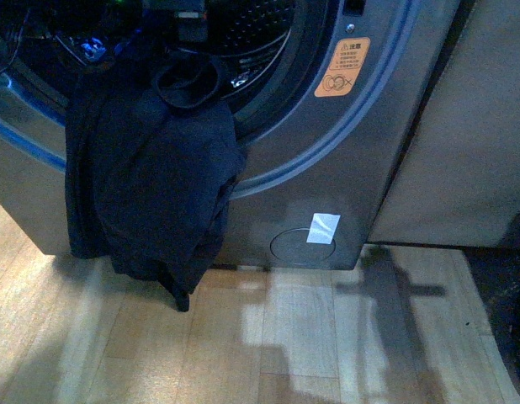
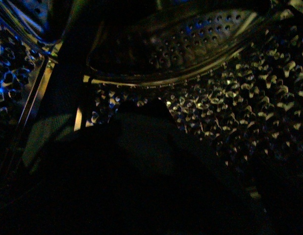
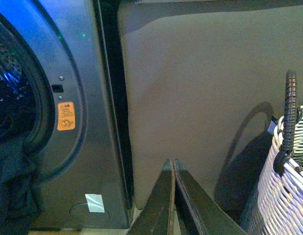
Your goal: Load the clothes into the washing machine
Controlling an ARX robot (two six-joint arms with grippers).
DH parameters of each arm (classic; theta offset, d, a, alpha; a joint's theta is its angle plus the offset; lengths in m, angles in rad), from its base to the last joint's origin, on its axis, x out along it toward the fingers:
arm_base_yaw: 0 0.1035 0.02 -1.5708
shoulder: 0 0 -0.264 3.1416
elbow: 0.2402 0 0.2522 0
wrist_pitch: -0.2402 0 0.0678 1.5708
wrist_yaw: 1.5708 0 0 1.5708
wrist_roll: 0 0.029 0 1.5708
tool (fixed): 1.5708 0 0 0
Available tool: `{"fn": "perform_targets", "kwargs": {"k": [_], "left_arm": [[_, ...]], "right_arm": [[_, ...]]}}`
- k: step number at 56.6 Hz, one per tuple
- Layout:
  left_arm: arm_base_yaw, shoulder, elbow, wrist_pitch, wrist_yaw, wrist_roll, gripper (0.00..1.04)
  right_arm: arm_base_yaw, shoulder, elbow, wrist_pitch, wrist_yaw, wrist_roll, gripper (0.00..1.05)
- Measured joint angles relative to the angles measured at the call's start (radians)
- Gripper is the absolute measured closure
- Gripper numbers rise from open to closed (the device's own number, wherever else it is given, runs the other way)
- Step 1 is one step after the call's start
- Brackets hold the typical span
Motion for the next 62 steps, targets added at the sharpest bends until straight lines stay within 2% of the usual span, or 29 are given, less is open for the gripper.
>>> {"fn": "perform_targets", "kwargs": {"k": [13, 29, 41, 52, 54, 56, 59, 62], "left_arm": [[-0.027, -0.091, -0.189, 0.069, -0.005, 0.019, 0.07], [-0.006, -0.264, -0.44, 0.218, 0.022, 0.016, 0.07], [0.011, -0.559, -0.695, 0.253, 0.085, 0.001, 0.07], [-0.02, -0.904, -0.907, 0.192, 0.1, -0.013, 0.07], [-0.035, -0.988, -0.944, 0.162, 0.079, -0.014, 0.07], [-0.059, -1.048, -0.976, 0.16, 0.004, -0.006, 0.11], [-0.075, -1.153, -1.033, 0.161, -0.123, 0.0, 0.21], [-0.066, -1.212, -1.065, 0.161, -0.163, 0.005, 0.3]], "right_arm": [[0.0, 0.0, 0.0, 0.0, 0.0, 0.0, 1.02], [0.0, 0.0, 0.0, 0.0, 0.0, 0.0, 1.02], [0.0, 0.0, 0.0, 0.0, 0.0, 0.0, 1.02], [0.0, 0.0, 0.0, 0.0, 0.0, 0.0, 1.02], [0.0, 0.0, 0.0, 0.0, 0.0, 0.0, 1.02], [0.0, 0.0, 0.0, 0.0, 0.0, 0.0, 1.02], [0.0, 0.0, 0.0, 0.0, 0.0, 0.0, 1.02], [0.0, 0.0, 0.0, 0.0, 0.0, 0.0, 1.02]]}}
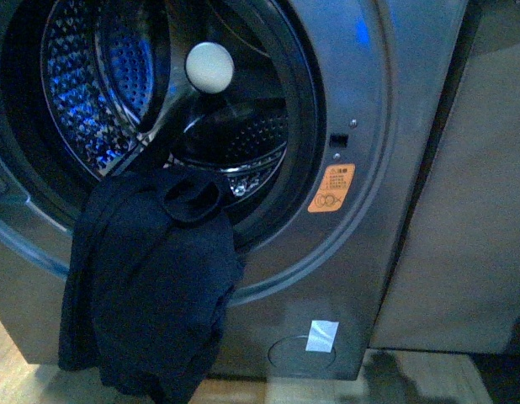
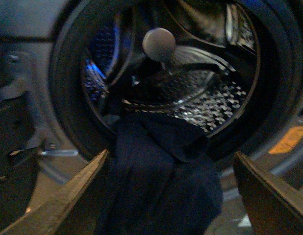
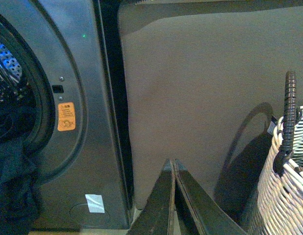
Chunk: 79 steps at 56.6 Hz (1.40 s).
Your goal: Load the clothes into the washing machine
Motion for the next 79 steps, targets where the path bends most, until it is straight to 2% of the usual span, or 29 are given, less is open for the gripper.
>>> {"fn": "perform_targets", "kwargs": {"k": [8, 13, 21, 25, 29, 35, 45, 65, 79], "left_arm": [[0.052, -0.092, -0.078, -0.021, 0.028, 0.004, 0.57], [0.085, -0.16, -0.119, -0.048, 0.062, 0.006, 0.79], [0.121, -0.241, -0.157, -0.09, 0.095, 0.006, 1.02], [0.135, -0.286, -0.174, -0.118, 0.112, 0.006, 1.01], [0.209, -0.343, -0.192, -0.158, 0.199, 0.007, 1.01], [0.233, -0.396, -0.206, -0.194, 0.202, 0.007, 1.01], [0.235, -0.45, -0.239, -0.199, 0.207, 0.007, 1.01], [0.235, -0.614, -0.239, -0.354, 0.207, 0.007, 1.01], [0.235, -0.697, -0.239, -0.437, 0.207, 0.007, 1.01]], "right_arm": [[0.0, 0.0, 0.0, 0.0, 0.0, 0.0, 1.02], [0.0, 0.0, 0.0, 0.0, 0.0, 0.0, 1.02], [0.0, 0.0, 0.0, 0.0, 0.0, 0.0, 1.02], [0.0, 0.0, 0.0, 0.0, 0.0, 0.0, 1.02], [0.0, 0.0, 0.0, 0.0, 0.0, 0.0, 1.02], [0.0, 0.0, 0.0, 0.0, 0.0, -0.002, 1.01], [0.0, 0.0, 0.0, 0.0, 0.0, -0.002, 0.7], [0.0, 0.0, 0.0, 0.0, 0.0, -0.001, 0.07], [0.0, 0.0, 0.0, 0.0, 0.0, -0.002, 0.07]]}}
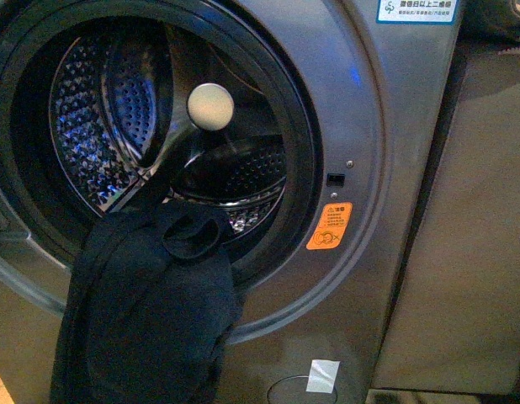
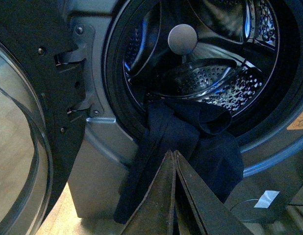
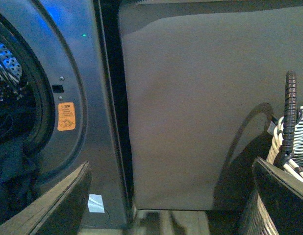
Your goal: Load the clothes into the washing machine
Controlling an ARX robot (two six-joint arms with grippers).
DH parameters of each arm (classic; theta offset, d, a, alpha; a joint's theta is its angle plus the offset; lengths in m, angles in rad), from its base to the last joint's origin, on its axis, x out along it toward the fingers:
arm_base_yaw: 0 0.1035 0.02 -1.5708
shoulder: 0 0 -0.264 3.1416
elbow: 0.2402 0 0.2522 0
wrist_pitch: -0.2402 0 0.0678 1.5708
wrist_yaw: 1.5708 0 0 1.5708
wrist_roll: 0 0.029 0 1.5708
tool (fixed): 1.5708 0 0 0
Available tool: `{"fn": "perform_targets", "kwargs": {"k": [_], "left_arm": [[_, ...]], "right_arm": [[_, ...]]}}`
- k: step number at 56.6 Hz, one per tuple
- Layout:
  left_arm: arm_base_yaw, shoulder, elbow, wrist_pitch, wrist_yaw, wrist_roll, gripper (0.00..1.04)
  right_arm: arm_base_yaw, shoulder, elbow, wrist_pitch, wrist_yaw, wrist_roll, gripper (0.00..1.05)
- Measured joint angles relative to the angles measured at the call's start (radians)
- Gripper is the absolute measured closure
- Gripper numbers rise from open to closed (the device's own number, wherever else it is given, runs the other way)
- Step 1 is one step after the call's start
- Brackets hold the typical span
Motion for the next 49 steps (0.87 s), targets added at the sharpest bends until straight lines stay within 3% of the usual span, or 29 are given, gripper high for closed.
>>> {"fn": "perform_targets", "kwargs": {"k": [13, 20, 48, 49], "left_arm": [[0.0, -0.069, 0.0, -0.069, 0.0, 0.0, 1.01], [0.0, -0.218, 0.0, -0.238, 0.0, 0.0, 1.01], [0.0, -0.24, 0.0, -0.248, 0.001, 0.0, 1.01], [0.0, -0.24, 0.0, -0.248, 0.0, 0.0, 0.98]], "right_arm": [[0.0, 0.0, 0.0, 0.0, 0.0, 0.0, 0.07], [0.0, 0.0, 0.0, 0.0, 0.0, 0.0, 0.07], [0.0, 0.0, 0.0, 0.0, 0.0, 0.0, 0.07], [0.0, 0.0, 0.0, 0.0, 0.0, 0.0, 0.07]]}}
